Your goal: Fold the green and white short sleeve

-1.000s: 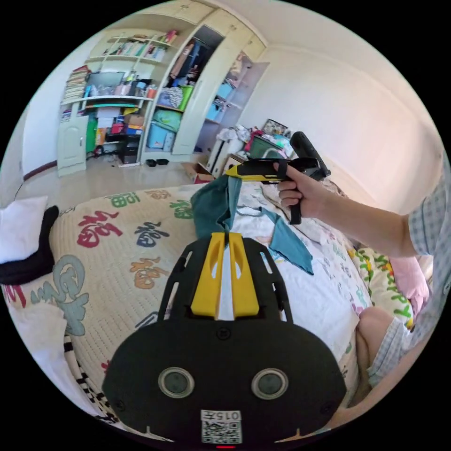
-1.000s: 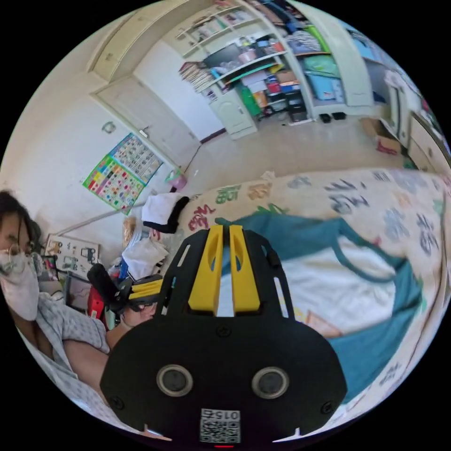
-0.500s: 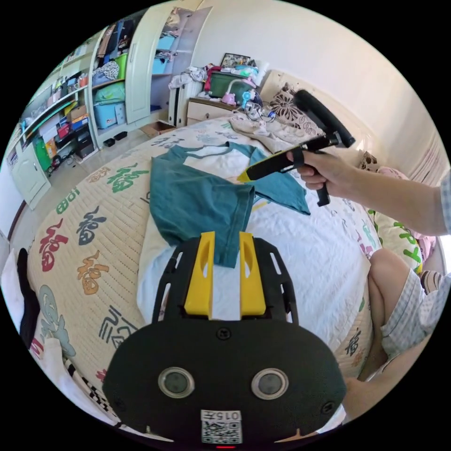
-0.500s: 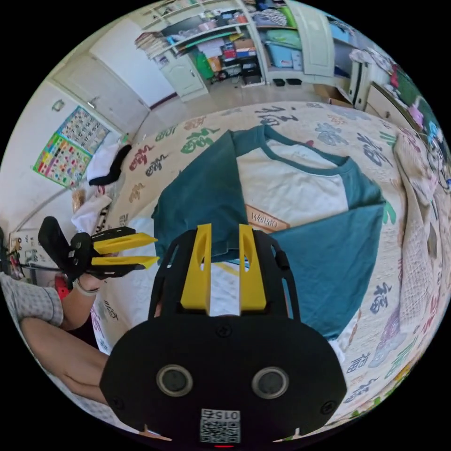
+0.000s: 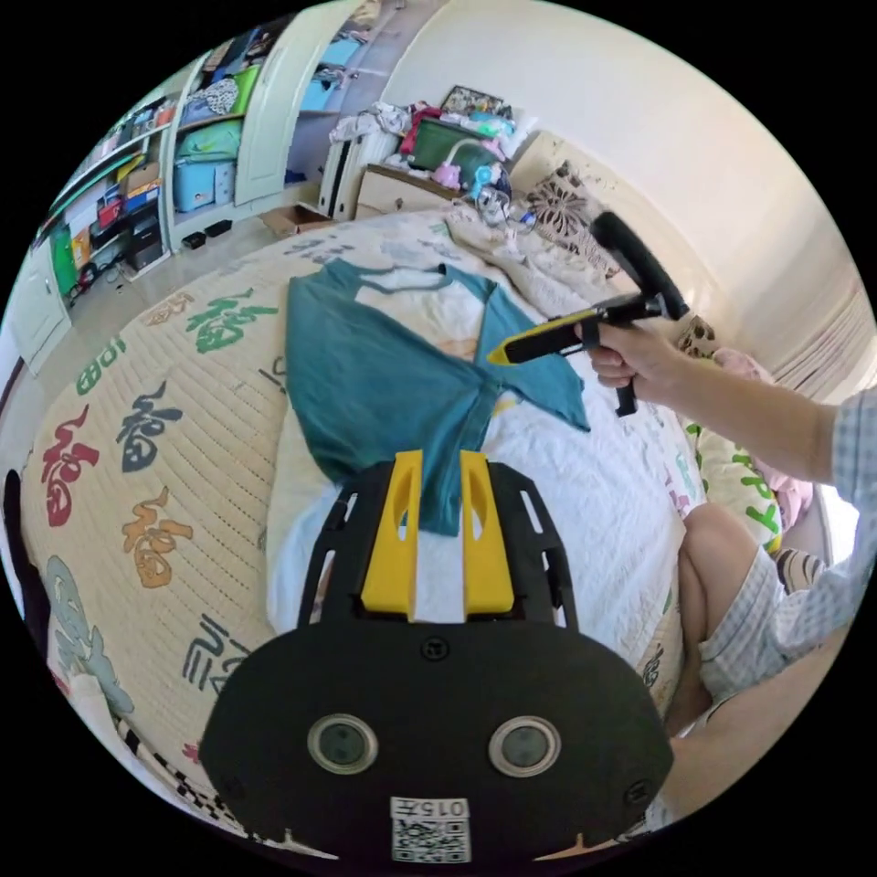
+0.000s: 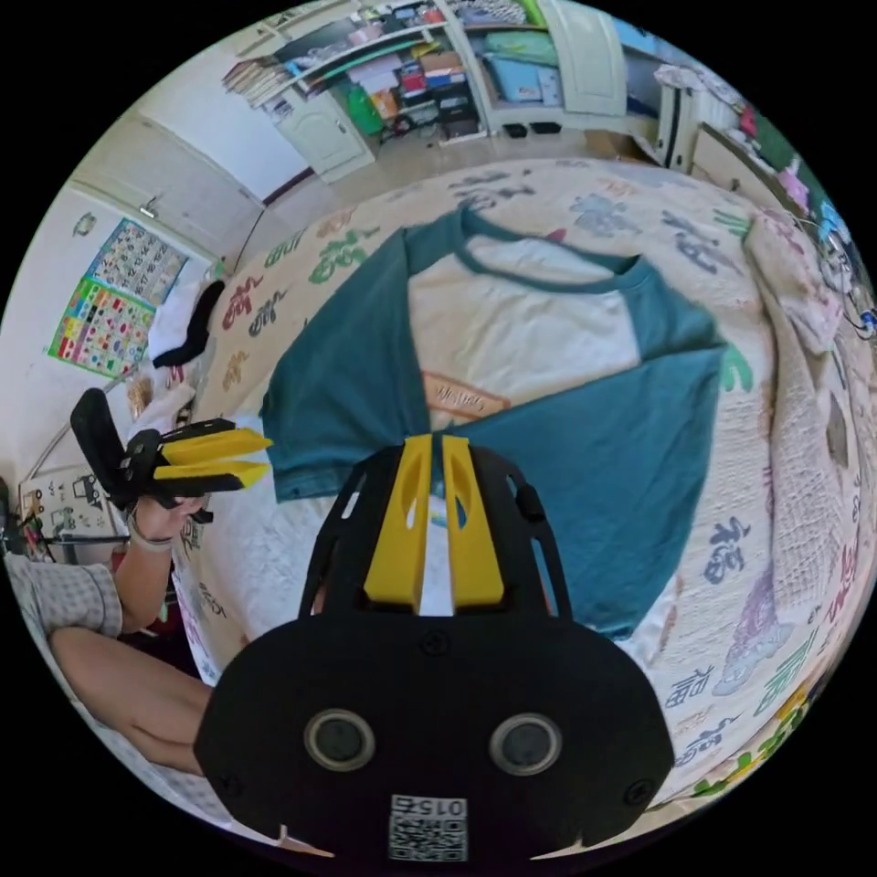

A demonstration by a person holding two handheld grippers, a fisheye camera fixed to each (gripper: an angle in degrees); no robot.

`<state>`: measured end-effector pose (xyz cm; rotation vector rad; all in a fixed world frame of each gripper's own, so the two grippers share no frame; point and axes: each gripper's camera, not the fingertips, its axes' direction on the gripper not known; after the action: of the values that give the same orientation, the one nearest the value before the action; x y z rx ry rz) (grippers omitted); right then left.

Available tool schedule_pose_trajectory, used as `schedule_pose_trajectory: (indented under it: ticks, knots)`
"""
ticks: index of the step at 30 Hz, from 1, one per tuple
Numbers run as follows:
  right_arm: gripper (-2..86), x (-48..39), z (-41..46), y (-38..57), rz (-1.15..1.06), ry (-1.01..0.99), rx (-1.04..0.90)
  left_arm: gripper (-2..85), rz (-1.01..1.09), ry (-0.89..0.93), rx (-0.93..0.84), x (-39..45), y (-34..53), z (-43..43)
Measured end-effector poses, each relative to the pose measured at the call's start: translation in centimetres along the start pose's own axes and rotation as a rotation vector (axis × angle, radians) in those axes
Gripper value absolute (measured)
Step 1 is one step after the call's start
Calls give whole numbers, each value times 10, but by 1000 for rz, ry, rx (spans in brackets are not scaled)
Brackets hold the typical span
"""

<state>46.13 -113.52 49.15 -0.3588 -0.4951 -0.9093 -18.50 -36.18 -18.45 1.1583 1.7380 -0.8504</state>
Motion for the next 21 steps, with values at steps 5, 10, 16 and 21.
schedule_pose_trajectory:
  ticks: [5,10,16,21]
  knots:
    - [91,55,-51,-7,70,149,102,108,-77,-99,145,-59,-75,-23]
    - [127,126,-70,-17,270,160,106,117,-217,-78,26,-125,-169,34]
    - [128,156,-60,-6,325,203,1,105,-368,-121,-127,-153,-205,97]
    - [12,145,-71,21,173,231,-42,22,-200,-271,-215,-134,-213,111]
